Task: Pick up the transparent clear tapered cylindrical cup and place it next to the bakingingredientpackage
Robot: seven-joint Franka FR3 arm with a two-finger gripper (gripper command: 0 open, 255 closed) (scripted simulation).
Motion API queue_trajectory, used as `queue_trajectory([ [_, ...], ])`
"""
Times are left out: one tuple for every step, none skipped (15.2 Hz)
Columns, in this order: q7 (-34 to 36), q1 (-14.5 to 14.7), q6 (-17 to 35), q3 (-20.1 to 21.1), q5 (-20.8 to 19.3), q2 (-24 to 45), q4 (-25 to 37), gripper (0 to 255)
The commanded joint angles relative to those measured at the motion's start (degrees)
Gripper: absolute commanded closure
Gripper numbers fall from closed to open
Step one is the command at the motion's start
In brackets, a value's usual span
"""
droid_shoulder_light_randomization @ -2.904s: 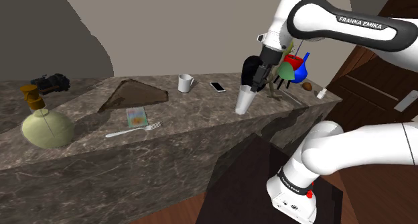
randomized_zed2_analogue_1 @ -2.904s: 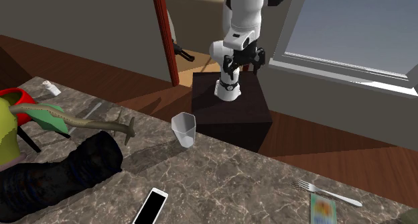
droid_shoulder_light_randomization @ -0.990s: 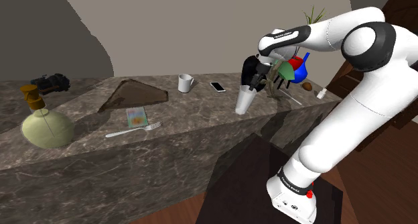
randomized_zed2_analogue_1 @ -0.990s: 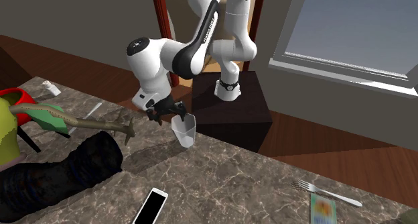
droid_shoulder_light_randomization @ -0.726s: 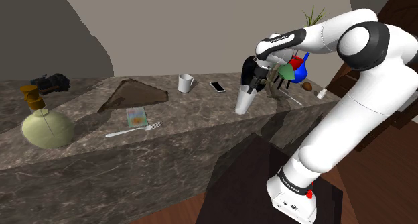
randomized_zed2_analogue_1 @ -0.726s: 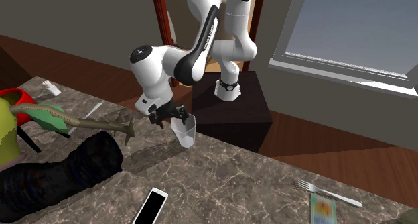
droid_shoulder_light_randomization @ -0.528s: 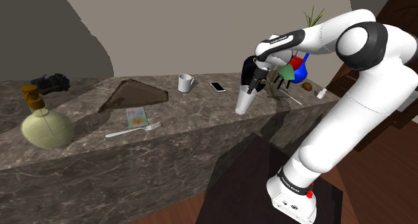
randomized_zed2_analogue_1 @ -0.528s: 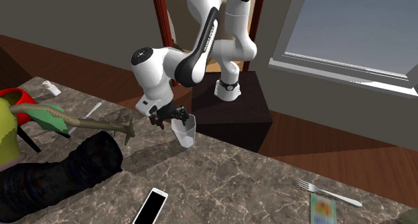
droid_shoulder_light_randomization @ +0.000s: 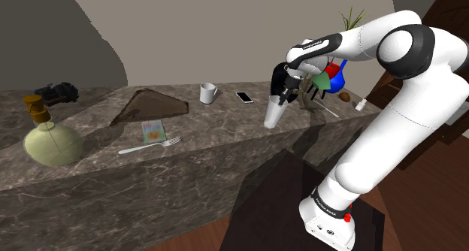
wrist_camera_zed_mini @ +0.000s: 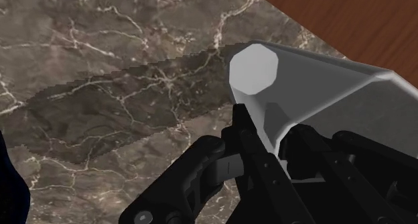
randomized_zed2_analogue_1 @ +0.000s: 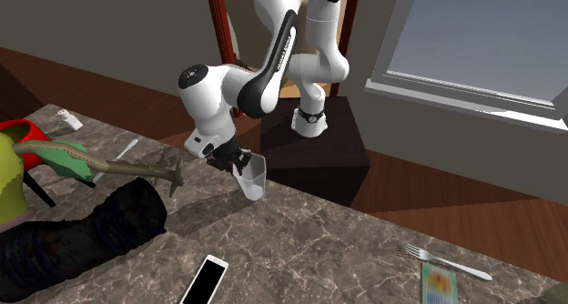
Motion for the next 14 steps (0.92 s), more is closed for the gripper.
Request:
queue_trajectory([
  [0.00,0.00,0.00,0.00,0.00,0.00,0.00,255],
  [0.00,0.00,0.00,0.00,0.00,0.00,0.00,255],
  [0.00,0.00,0.00,0.00,0.00,0.00,0.00,255],
  [0.00,0.00,0.00,0.00,0.00,0.00,0.00,255],
  [0.00,0.00,0.00,0.00,0.00,-0.01,0.00,255],
  [0.00,0.00,0.00,0.00,0.00,0.00,0.00,255],
  [0.00,0.00,0.01,0.00,0.01,0.01,0.00,255],
  [0.30,-0.01,-0.73,0.04,-0.33,-0.45,0.37,255],
  [0.59,-0.01,-1.47,0.08,-0.63,-0.88,0.76,255],
  [0.86,-0.02,-2.22,0.13,-0.93,-1.30,1.17,255],
  [1.13,-0.03,-2.96,0.18,-1.20,-1.70,1.58,255],
  [1.39,-0.03,-3.71,0.23,-1.47,-2.09,2.01,255],
  [1.64,-0.04,-4.46,0.28,-1.72,-2.47,2.45,255],
  [1.88,-0.05,-5.21,0.34,-1.95,-2.83,2.90,255],
])
